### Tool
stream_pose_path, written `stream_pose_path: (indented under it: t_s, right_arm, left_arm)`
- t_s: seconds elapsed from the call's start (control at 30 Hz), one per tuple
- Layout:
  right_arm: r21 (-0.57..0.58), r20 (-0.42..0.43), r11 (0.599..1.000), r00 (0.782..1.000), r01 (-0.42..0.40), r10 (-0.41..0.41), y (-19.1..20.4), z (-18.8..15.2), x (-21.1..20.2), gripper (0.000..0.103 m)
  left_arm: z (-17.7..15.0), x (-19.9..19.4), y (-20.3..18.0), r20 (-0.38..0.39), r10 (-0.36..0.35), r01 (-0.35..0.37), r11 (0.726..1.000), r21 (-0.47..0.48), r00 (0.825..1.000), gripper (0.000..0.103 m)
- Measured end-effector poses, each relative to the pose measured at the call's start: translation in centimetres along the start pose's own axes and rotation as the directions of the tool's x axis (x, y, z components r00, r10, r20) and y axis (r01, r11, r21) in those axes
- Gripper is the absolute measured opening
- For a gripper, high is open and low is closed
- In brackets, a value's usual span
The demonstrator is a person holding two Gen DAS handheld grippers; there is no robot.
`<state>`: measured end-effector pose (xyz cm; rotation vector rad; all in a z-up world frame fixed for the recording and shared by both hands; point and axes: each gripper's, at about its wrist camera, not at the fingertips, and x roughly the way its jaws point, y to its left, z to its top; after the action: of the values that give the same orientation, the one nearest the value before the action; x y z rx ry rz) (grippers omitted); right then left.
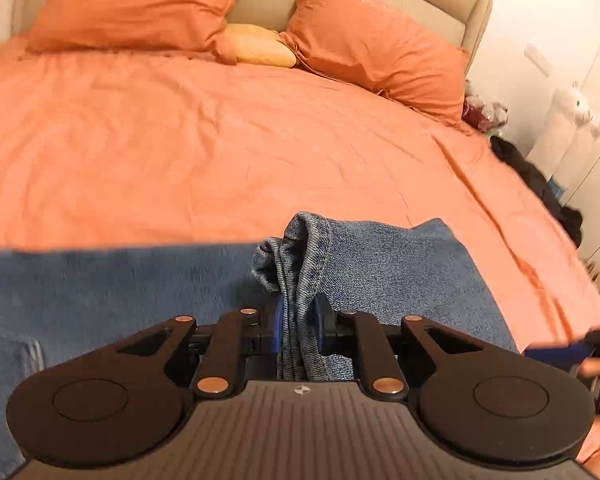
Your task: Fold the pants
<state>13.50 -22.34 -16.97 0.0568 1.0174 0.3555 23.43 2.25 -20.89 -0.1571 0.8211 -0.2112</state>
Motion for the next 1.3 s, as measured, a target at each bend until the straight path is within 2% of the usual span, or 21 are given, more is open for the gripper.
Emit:
stream_pose_path:
  t_s: [0.13,0.23,0.3,0.37,0.43,0.53,0.63,0.7,0.77,0.83,0.97,1.07,1.2,1.3]
  right_arm:
    - [0.034,0.022,0.998,0.998,0.059,-0.059,-3.2,1.2,0.3,0.011]
    - [0.026,-0.027,0.998,0.998,0.053,-0.052,-4.1,0.9,1.5,0.005]
    - [0.018,-0.082,0.998,0.995,0.066,-0.065,-4.3,-0.1,2.9,0.005]
    - [-0.007,-0.123,0.993,0.985,0.117,-0.117,-4.7,-0.9,4.7,0.004]
    - [-0.028,-0.122,0.991,0.984,0.13,-0.132,-5.1,-1.7,5.7,0.002]
    - [-0.061,-0.125,0.988,0.981,0.144,-0.151,-4.5,-1.1,5.4,0.001]
    - [-0.04,-0.139,0.993,0.984,0.11,-0.114,-4.9,0.2,4.2,0.003]
    - [-0.041,-0.108,0.995,0.99,0.091,-0.095,-4.5,1.9,4.0,0.003]
    - [-0.085,-0.068,0.99,0.991,0.112,-0.118,-4.2,3.9,3.9,0.003]
    - [-0.103,-0.047,0.986,0.99,0.131,-0.136,-4.2,6.2,4.7,0.003]
    - [-0.078,-0.053,0.991,0.992,0.107,-0.112,-4.7,10.0,7.8,0.004]
    - [-0.064,-0.09,0.992,0.989,0.11,-0.116,-4.9,11.4,10.9,0.007]
    - [-0.056,-0.158,0.99,0.978,0.126,-0.133,-5.1,11.7,14.5,0.008]
    - [-0.039,-0.166,0.99,0.976,0.134,-0.139,-5.1,11.7,16.0,0.008]
  left_arm:
    - [-0.5,3.5,0.8,-0.117,0.062,-0.065,0.998,-0.019,0.991,0.017]
    - [-1.7,4.9,1.3,-0.14,0.079,-0.083,0.996,-0.02,0.987,0.02]
    - [-2.1,5.3,1.2,-0.143,0.089,-0.091,0.996,-0.009,0.986,0.023]
    - [-2.3,5.7,1.4,-0.151,0.085,-0.088,0.996,-0.012,0.985,0.025]
    - [-2.1,5.9,1.5,-0.159,0.073,-0.078,0.997,-0.027,0.985,0.027]
    - [-2.3,5.4,1.5,-0.156,0.078,-0.081,0.997,-0.014,0.985,0.027]
    - [-2.1,5.1,1.1,-0.159,0.093,-0.091,0.996,0.016,0.983,0.027]
    - [-1.9,5.2,1.0,-0.175,0.097,-0.095,0.995,0.022,0.98,0.027]
    - [-1.3,5.5,1.1,-0.206,0.103,-0.103,0.995,0.012,0.973,0.028]
    - [-0.6,5.9,0.9,-0.244,0.115,-0.116,0.993,0.01,0.963,0.028]
    - [0.0,6.4,0.5,-0.28,0.141,-0.132,0.99,0.052,0.949,0.032]
    - [-0.3,6.5,0.9,-0.271,0.13,-0.122,0.991,0.045,0.954,0.034]
    - [-0.8,6.3,1.9,-0.262,0.098,-0.096,0.995,0.021,0.96,0.036]
    - [-1.0,6.4,2.4,-0.257,0.093,-0.092,0.996,0.018,0.962,0.037]
